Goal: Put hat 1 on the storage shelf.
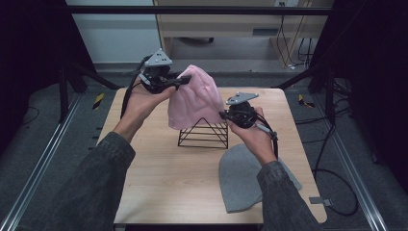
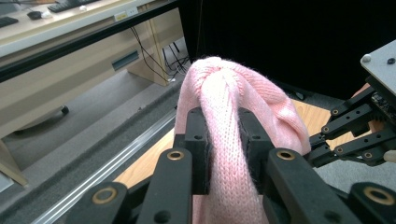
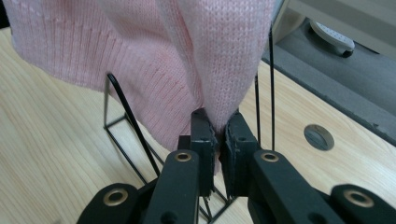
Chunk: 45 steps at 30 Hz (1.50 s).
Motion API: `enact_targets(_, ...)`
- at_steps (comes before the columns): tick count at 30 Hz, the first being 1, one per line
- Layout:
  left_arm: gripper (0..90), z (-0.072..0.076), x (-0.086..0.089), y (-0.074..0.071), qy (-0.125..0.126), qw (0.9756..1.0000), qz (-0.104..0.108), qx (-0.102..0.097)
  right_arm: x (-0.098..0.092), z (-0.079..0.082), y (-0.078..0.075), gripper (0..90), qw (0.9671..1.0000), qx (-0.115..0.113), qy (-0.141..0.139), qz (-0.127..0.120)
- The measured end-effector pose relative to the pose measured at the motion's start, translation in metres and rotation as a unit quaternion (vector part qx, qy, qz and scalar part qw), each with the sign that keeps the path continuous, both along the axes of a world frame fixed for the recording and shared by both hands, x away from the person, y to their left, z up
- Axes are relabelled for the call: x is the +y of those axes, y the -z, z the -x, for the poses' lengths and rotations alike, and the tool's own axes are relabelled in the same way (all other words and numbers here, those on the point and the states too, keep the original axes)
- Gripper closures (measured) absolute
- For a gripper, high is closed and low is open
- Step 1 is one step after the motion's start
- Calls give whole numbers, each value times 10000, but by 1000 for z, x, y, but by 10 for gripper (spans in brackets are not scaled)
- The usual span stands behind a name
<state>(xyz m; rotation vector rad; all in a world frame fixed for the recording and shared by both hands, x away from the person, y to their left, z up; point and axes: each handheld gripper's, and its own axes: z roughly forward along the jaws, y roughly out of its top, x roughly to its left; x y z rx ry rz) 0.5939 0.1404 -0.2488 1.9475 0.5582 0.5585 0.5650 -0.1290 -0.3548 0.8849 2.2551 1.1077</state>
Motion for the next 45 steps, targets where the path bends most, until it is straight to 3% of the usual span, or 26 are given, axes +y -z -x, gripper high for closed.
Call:
enact_targets(12,758,1,-21,17,53,9998,-123,142,-12,6,20,848,9998,161,86,111)
enact_targets(17,755,4,-27,21,102,9994,-287,163,-15,8,26,847,9996,239,47,161)
enact_targets(20,754,6,-29,24,161,9995,-138,238,-17,9,32,846,9994,310,61,104)
enact_targets(23,753,7,-29,32,129,9994,-195,247,-17,10,34,845,9992,346,78,166)
enact_targets(26,751,6,-26,39,131,9993,-106,335,-16,11,39,845,9990,373,69,235)
enact_targets(30,745,7,-27,48,167,9991,-247,306,-15,10,48,842,9985,459,83,274)
enact_targets(39,740,8,-28,67,190,9984,-260,468,-15,7,66,833,9967,703,169,371)
enact_targets(42,739,9,-28,70,230,9981,-218,527,-16,8,68,799,9963,737,182,392)
enact_targets(45,740,12,-30,73,260,9978,-269,539,-20,11,65,684,9962,725,245,425)
